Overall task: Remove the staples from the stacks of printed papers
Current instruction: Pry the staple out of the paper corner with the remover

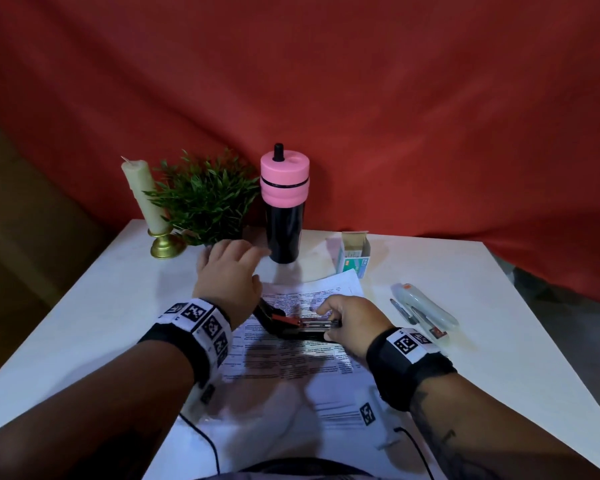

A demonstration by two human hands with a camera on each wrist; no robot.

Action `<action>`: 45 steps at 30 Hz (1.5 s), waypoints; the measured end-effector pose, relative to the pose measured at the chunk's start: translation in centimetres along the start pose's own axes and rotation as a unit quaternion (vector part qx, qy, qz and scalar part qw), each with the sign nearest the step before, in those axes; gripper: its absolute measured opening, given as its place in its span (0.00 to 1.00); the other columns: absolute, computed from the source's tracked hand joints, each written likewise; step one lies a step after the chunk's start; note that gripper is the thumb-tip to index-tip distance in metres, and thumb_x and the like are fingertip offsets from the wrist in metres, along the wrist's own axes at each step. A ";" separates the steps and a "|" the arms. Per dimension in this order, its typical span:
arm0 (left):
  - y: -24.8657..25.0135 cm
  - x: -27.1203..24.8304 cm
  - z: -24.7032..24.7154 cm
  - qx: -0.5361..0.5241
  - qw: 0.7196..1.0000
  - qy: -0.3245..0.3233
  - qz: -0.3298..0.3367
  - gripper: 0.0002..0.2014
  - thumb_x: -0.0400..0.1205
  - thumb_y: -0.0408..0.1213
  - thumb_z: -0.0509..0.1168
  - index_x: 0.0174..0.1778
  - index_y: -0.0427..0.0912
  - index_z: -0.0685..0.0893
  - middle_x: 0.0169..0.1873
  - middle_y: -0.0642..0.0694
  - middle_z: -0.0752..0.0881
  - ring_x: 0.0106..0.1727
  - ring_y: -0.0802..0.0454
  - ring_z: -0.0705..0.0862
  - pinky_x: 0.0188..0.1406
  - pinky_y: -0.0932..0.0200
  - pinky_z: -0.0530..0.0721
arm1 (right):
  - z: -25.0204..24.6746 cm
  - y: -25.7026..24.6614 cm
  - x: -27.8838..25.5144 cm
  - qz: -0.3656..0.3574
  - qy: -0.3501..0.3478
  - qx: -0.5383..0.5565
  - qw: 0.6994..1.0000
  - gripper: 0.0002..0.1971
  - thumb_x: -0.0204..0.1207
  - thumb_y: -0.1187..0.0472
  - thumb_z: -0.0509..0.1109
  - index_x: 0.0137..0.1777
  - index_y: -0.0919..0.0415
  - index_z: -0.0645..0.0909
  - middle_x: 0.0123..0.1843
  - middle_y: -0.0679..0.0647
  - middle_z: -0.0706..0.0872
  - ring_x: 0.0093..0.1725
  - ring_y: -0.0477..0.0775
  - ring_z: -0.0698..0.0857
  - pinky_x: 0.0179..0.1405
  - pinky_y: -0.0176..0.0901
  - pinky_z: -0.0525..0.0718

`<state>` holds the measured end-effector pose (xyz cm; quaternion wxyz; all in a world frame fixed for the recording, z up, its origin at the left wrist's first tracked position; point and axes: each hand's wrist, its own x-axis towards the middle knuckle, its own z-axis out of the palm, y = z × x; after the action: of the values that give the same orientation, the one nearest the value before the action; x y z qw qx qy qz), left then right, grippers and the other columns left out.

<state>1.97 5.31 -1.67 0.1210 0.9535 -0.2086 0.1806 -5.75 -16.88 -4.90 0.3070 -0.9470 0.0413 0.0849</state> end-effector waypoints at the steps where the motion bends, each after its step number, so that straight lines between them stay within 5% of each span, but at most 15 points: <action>1: 0.0 -0.3 -0.3 0.052 0.998 -0.042 0.021 0.25 0.77 0.35 0.63 0.70 0.56 0.76 0.66 0.50 0.77 0.76 0.43 0.66 0.78 0.34 0.52 | 0.0 0.0 0.0 0.001 0.003 -0.003 1.000 0.20 0.72 0.64 0.78 0.60 0.46 0.82 0.50 0.44 0.82 0.49 0.48 0.83 0.47 0.36 0.77; 4: 0.9 -0.8 -0.8 0.154 0.973 -0.166 0.055 0.27 0.78 0.29 0.58 0.73 0.54 0.72 0.72 0.49 0.71 0.84 0.42 0.49 0.75 0.26 0.32 | -0.1 -0.3 -0.2 0.001 0.009 -0.020 1.000 0.20 0.72 0.65 0.77 0.61 0.47 0.80 0.51 0.46 0.82 0.50 0.50 0.84 0.51 0.40 0.81; 9: 3.2 -0.1 0.4 0.074 0.943 -0.314 0.085 0.29 0.81 0.30 0.56 0.77 0.56 0.68 0.78 0.50 0.70 0.84 0.50 0.56 0.82 0.37 0.39 | -0.2 -0.8 -0.4 0.002 0.021 -0.035 0.999 0.22 0.71 0.65 0.77 0.63 0.48 0.79 0.49 0.45 0.81 0.51 0.53 0.84 0.54 0.46 0.84; 12: 3.4 -0.5 1.7 -0.002 0.951 -0.300 0.076 0.20 0.86 0.42 0.55 0.76 0.55 0.70 0.75 0.47 0.75 0.77 0.47 0.69 0.82 0.44 0.54 | -0.1 -0.8 -0.4 0.006 0.022 -0.038 0.999 0.21 0.71 0.65 0.77 0.61 0.48 0.79 0.52 0.46 0.83 0.51 0.52 0.84 0.53 0.44 0.83; 16: 2.9 -1.9 3.0 -0.094 0.937 -0.331 0.066 0.23 0.84 0.49 0.61 0.77 0.54 0.70 0.72 0.48 0.77 0.73 0.46 0.74 0.73 0.48 0.71 | 0.0 -0.6 -0.5 0.009 0.026 -0.023 0.999 0.18 0.72 0.66 0.76 0.58 0.48 0.80 0.51 0.46 0.82 0.50 0.52 0.84 0.51 0.44 0.83; 24: 3.3 -1.7 3.7 -0.114 0.932 -0.335 0.085 0.24 0.83 0.39 0.61 0.72 0.69 0.73 0.64 0.52 0.80 0.68 0.48 0.76 0.68 0.47 0.76 | -1.5 -0.6 1.0 0.005 -0.034 -0.005 0.999 0.19 0.69 0.59 0.81 0.59 0.48 0.82 0.50 0.43 0.82 0.51 0.50 0.84 0.54 0.42 0.83; 27: 2.9 -1.4 3.9 -0.111 0.945 -0.300 0.072 0.24 0.84 0.38 0.58 0.72 0.68 0.71 0.63 0.52 0.80 0.67 0.47 0.76 0.66 0.46 0.76 | -3.9 -0.5 2.5 0.001 0.029 -0.003 1.000 0.24 0.69 0.52 0.81 0.64 0.48 0.81 0.57 0.43 0.80 0.54 0.46 0.81 0.59 0.41 0.79; 30: 2.1 -0.6 4.1 -0.078 0.957 -0.273 0.056 0.23 0.85 0.41 0.55 0.77 0.63 0.68 0.66 0.50 0.78 0.69 0.45 0.73 0.67 0.45 0.75 | -6.3 0.2 4.9 0.007 0.121 -0.053 0.991 0.22 0.76 0.62 0.72 0.71 0.54 0.79 0.70 0.52 0.77 0.65 0.52 0.80 0.69 0.39 0.73; 32: 1.7 -0.4 4.3 -0.067 0.958 -0.276 0.048 0.23 0.85 0.43 0.54 0.77 0.62 0.68 0.67 0.50 0.77 0.70 0.44 0.73 0.67 0.45 0.75 | -7.2 0.7 6.5 0.025 0.116 -0.103 0.988 0.26 0.76 0.67 0.67 0.75 0.56 0.75 0.75 0.55 0.73 0.72 0.56 0.77 0.74 0.40 0.71; 35: 1.4 -0.4 4.9 -0.079 0.953 -0.292 0.038 0.22 0.85 0.43 0.55 0.76 0.63 0.70 0.66 0.50 0.78 0.70 0.44 0.73 0.67 0.45 0.75 | -7.3 0.8 8.0 0.051 0.065 -0.185 0.979 0.28 0.75 0.68 0.63 0.77 0.54 0.73 0.77 0.53 0.73 0.71 0.57 0.78 0.69 0.44 0.77; 40: 1.0 0.0 6.0 -0.113 0.950 -0.291 0.019 0.22 0.83 0.43 0.60 0.72 0.68 0.72 0.62 0.53 0.80 0.66 0.46 0.76 0.64 0.48 0.78 | -6.6 0.4 9.6 0.086 -0.017 -0.276 0.957 0.22 0.75 0.69 0.57 0.68 0.57 0.77 0.62 0.57 0.83 0.50 0.58 0.82 0.49 0.43 0.82; 45: 0.9 0.2 6.5 -0.115 0.949 -0.292 0.016 0.22 0.84 0.44 0.60 0.73 0.69 0.72 0.61 0.52 0.80 0.65 0.46 0.76 0.65 0.48 0.77 | -6.0 0.5 10.8 0.104 -0.014 -0.282 0.954 0.18 0.79 0.68 0.57 0.67 0.62 0.77 0.64 0.59 0.82 0.61 0.61 0.84 0.55 0.46 0.81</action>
<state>3.64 2.42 -7.28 0.1608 0.9407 -0.2693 -0.1289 5.60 -21.14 -2.41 0.0171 -0.9843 0.1094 0.1378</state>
